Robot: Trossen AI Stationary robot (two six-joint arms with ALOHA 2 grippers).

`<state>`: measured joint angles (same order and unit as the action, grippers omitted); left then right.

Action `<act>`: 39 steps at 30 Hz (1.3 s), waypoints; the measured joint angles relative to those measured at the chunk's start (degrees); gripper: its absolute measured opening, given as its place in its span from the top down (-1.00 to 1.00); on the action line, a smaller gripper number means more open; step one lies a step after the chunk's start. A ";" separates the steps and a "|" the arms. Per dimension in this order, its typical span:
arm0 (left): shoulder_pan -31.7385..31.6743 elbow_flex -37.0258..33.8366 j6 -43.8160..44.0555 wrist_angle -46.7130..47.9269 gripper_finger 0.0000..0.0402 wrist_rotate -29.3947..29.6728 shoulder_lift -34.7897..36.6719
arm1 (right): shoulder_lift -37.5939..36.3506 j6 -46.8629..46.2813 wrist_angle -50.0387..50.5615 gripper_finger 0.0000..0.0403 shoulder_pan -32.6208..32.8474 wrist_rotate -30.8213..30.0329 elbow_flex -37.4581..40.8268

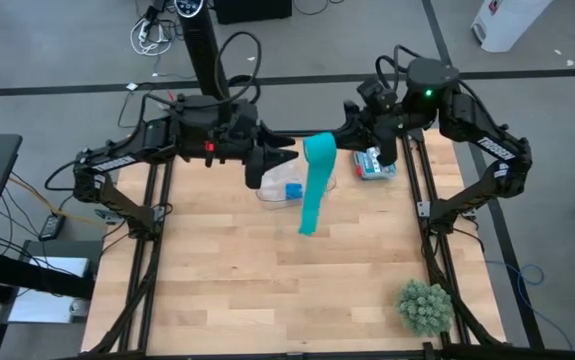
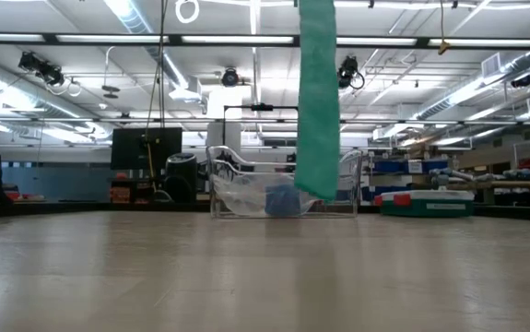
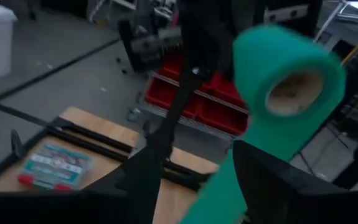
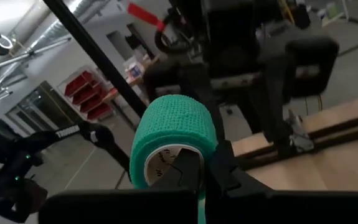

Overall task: Roll bandage
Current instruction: Roll the sky blue bandage

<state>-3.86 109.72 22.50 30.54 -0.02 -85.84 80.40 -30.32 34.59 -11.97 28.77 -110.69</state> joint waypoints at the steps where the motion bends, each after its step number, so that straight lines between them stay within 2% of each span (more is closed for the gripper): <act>1: 0.00 -0.01 -0.60 -0.37 -0.01 0.40 0.00 | 0.04 0.01 0.56 1.00 0.10 0.00 0.00; 8: 0.13 0.02 -2.94 -1.47 -0.01 0.42 0.07 | 0.09 0.60 1.50 1.00 -0.21 0.00 3.02; 14: 0.13 0.02 -2.88 -0.96 -0.01 -0.10 0.10 | 0.00 0.79 -1.69 1.00 -0.48 0.04 5.54; 30: 0.13 0.02 -2.78 -0.74 0.00 1.37 0.04 | 0.15 0.30 -4.64 1.00 -2.81 -0.25 6.29; 34: 0.13 0.02 -2.89 -0.99 0.11 2.46 0.04 | 0.15 0.16 -4.83 1.00 -2.79 -0.24 6.29; 39: 0.13 -0.01 -2.99 -1.53 0.36 3.14 -0.83 | 0.15 0.38 -4.93 1.00 -2.79 -0.21 6.29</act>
<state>-3.73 109.71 19.50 29.01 3.12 -86.68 80.55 -29.94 29.67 -14.76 28.56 -104.40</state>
